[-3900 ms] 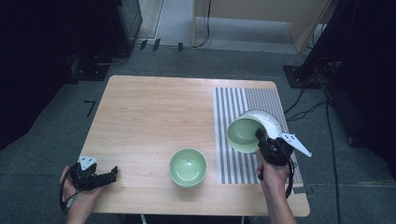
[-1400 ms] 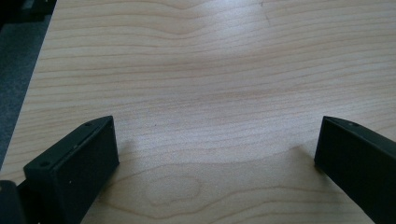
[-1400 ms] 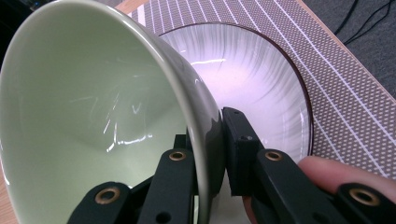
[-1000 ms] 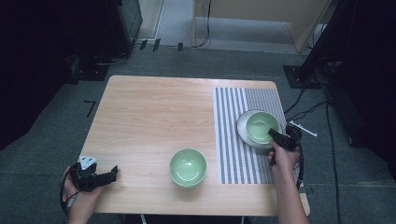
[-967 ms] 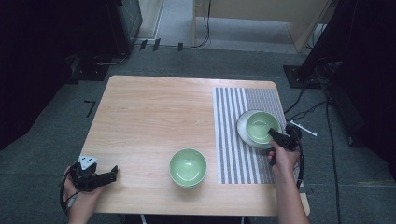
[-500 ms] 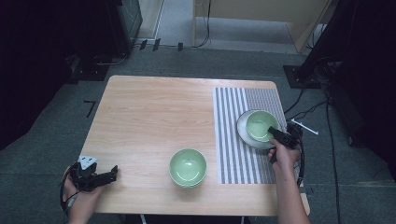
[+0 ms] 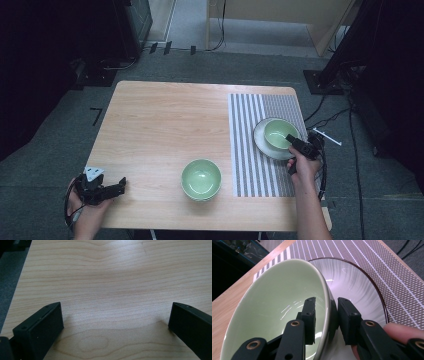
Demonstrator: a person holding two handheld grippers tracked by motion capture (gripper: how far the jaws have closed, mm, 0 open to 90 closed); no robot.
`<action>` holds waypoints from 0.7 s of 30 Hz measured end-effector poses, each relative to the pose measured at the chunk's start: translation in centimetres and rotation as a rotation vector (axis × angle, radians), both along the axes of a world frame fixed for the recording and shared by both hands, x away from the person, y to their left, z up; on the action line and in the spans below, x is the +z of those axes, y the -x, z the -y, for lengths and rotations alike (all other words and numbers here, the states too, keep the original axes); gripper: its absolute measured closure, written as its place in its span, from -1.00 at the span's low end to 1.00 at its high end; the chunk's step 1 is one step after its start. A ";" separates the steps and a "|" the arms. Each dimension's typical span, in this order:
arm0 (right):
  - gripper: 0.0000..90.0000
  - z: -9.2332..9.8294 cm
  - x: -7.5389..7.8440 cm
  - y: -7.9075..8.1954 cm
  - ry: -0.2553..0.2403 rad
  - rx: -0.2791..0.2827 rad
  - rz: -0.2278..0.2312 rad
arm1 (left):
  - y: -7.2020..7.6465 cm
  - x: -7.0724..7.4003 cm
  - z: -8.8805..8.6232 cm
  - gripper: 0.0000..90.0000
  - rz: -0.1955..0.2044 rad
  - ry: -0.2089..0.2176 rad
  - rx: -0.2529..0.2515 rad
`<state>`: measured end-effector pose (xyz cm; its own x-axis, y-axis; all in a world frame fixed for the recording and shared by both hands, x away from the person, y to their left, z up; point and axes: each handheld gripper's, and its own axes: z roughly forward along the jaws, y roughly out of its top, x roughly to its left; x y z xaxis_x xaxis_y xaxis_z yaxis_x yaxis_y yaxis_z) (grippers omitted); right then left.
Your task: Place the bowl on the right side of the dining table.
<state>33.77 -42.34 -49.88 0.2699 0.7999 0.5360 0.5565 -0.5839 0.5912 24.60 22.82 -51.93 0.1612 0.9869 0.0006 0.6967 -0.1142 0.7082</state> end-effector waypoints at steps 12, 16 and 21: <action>-0.16 0.3 0.4 0.4 0.006 0.061 0.090 | 0.0 0.0 0.0 -1.00 0.000 0.000 0.000; -0.35 0.2 0.6 0.6 0.051 0.063 0.106 | 0.0 0.0 0.0 -1.00 0.000 0.000 0.000; -0.67 0.1 1.1 1.2 0.119 0.032 0.134 | 0.0 0.0 0.0 -1.00 0.000 0.000 -0.002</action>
